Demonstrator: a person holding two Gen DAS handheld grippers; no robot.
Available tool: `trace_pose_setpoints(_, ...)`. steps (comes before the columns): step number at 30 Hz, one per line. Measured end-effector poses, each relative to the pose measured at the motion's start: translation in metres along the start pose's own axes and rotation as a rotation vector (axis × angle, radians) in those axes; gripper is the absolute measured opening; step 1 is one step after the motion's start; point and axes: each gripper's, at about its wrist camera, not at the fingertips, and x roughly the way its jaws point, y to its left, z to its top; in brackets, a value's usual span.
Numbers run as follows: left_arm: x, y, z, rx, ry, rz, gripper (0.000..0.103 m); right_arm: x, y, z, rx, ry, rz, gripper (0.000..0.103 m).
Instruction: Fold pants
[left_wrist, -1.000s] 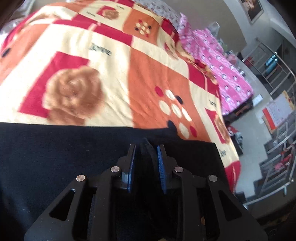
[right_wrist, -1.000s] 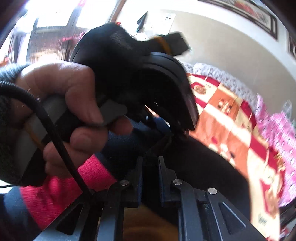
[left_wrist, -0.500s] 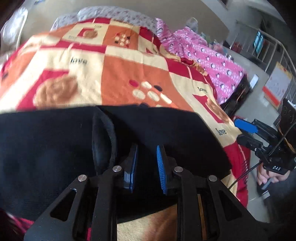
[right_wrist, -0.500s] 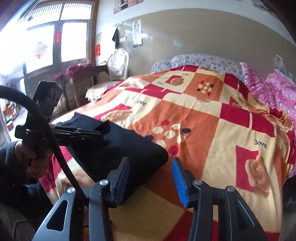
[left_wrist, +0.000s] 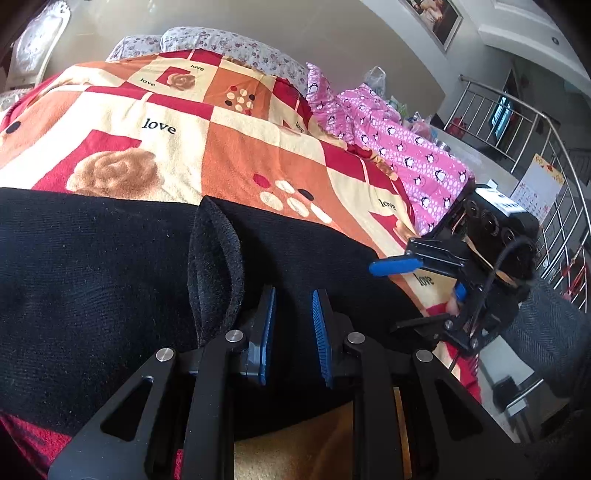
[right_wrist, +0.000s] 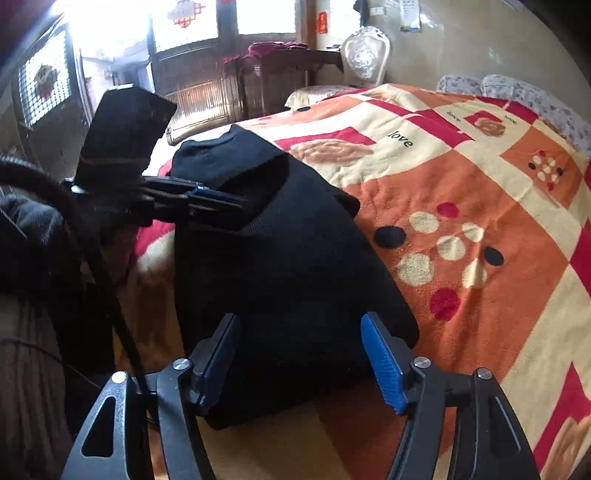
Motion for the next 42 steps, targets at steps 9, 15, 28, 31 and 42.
trace_pose_setpoints(9, -0.002, 0.012, 0.003, -0.075, -0.001, -0.052, 0.02, -0.001, 0.003, 0.0, 0.059, -0.027, -0.028, 0.069)
trace_pose_setpoints(15, -0.023, 0.007, -0.004, -0.054, -0.003, -0.001, 0.02, -0.026, 0.013, 0.035, 0.073, -0.116, -0.124, 0.067)
trace_pose_setpoints(28, -0.033, 0.022, -0.017, -0.098, -0.023, -0.06, 0.02, 0.097, -0.009, 0.123, 0.203, 0.128, -0.222, 0.077)
trace_pose_setpoints(31, -0.032, 0.023, -0.017, -0.094, -0.027, -0.062, 0.02, 0.096, -0.014, 0.121, 0.235, 0.125, -0.214, 0.077)
trace_pose_setpoints(42, -0.033, 0.024, -0.018, -0.104, -0.033, -0.068, 0.02, -0.015, 0.026, 0.104, 0.288, -0.247, -0.326, 0.068)
